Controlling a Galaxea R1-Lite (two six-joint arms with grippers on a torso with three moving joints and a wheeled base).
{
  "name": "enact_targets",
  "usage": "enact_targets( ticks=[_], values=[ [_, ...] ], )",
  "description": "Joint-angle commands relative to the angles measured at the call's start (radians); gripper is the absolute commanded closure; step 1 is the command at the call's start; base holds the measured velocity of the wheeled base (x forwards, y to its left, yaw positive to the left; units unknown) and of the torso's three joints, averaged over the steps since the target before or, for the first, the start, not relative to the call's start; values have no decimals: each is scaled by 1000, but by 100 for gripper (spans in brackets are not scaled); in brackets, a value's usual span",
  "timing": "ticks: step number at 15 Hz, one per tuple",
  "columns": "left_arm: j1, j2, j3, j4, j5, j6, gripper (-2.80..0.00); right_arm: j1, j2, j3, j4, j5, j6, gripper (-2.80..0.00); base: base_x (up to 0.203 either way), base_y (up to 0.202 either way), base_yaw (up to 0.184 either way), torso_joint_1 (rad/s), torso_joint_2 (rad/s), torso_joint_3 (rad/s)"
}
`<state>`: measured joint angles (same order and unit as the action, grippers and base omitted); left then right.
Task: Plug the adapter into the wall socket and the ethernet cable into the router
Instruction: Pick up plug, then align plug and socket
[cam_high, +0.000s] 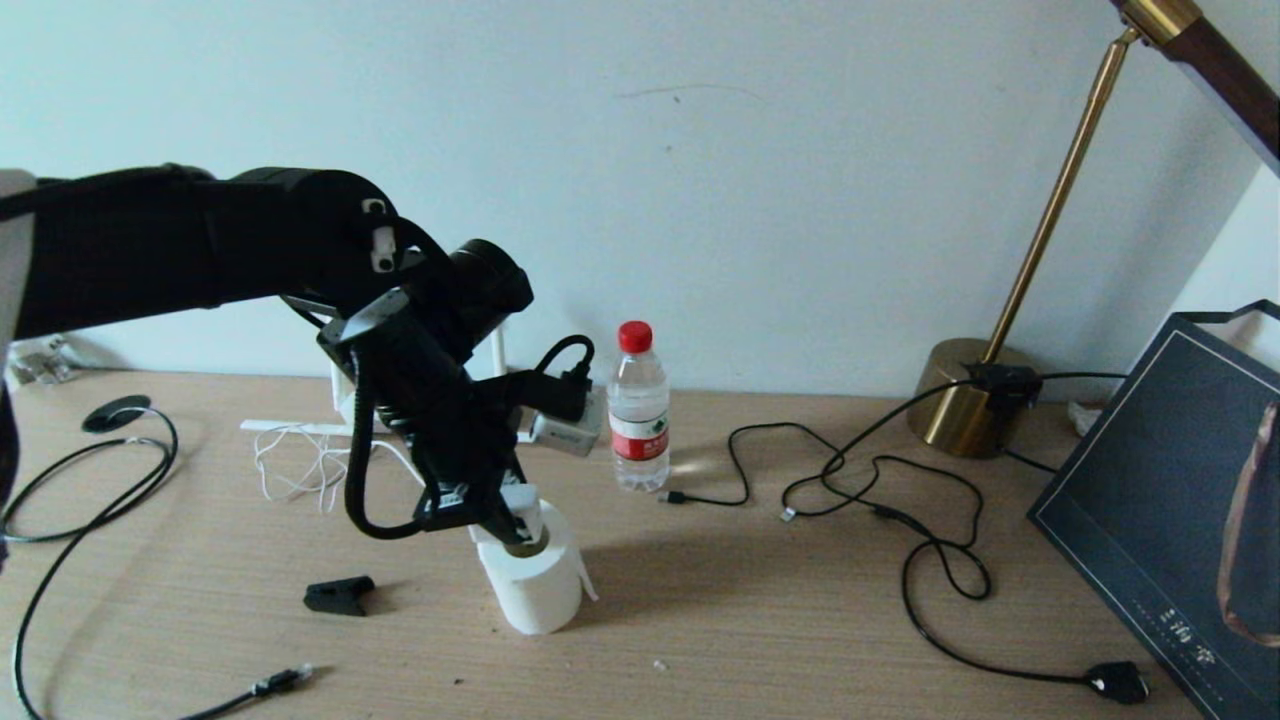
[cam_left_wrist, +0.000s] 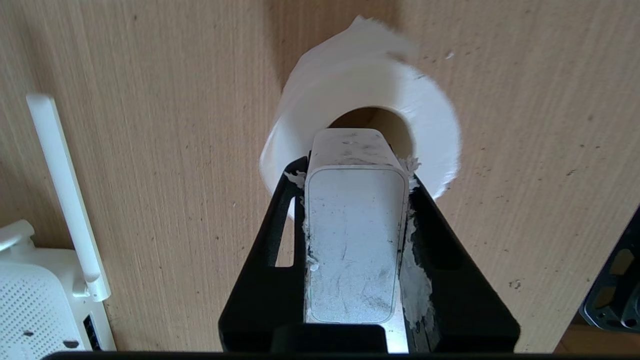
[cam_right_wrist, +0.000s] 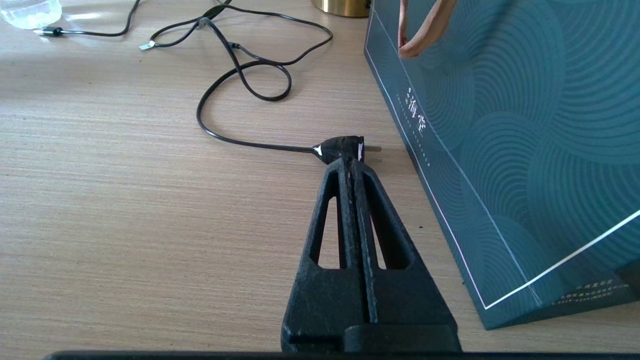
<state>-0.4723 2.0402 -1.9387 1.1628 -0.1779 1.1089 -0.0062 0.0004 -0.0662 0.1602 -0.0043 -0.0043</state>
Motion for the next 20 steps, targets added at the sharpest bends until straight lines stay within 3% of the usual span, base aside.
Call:
enact_targets(
  ticks=[1,5,7,8,9,13,14,16,18,20],
  values=[
    [-11,-21,0,12,-2,6,0,0,1,0,1,0,0,0,0,0,0,0,0,0],
    [-41,-89,3,17,-3,-4,0,0,1,0,1,0,0,0,0,0,0,0,0,0],
    [-66,-138,3,-16,-28,-101,0,0,1,0,1,0,0,0,0,0,0,0,0,0],
    [-79,-166,3,-28,-105,-179,0,0,1,0,1,0,0,0,0,0,0,0,0,0],
    [-86,-194,3,-36,-186,-294,0,0,0,0,1,0,0,0,0,0,0,0,0,0],
    [-113,-429,12,-154,-459,-895,0,0,1,0,1,0,0,0,0,0,0,0,0,0],
    [-109,-501,37,-216,-488,-1017,0,0,1,0,1,0,0,0,0,0,0,0,0,0],
    [-64,-625,168,-364,-458,-1212,0,0,1,0,1,0,0,0,0,0,0,0,0,0],
    [-20,-716,404,-519,-277,-1345,0,0,1,0,1,0,0,0,0,0,0,0,0,0],
    [0,-795,715,-759,-96,-1401,0,0,1,0,1,0,0,0,0,0,0,0,0,0]
  ],
)
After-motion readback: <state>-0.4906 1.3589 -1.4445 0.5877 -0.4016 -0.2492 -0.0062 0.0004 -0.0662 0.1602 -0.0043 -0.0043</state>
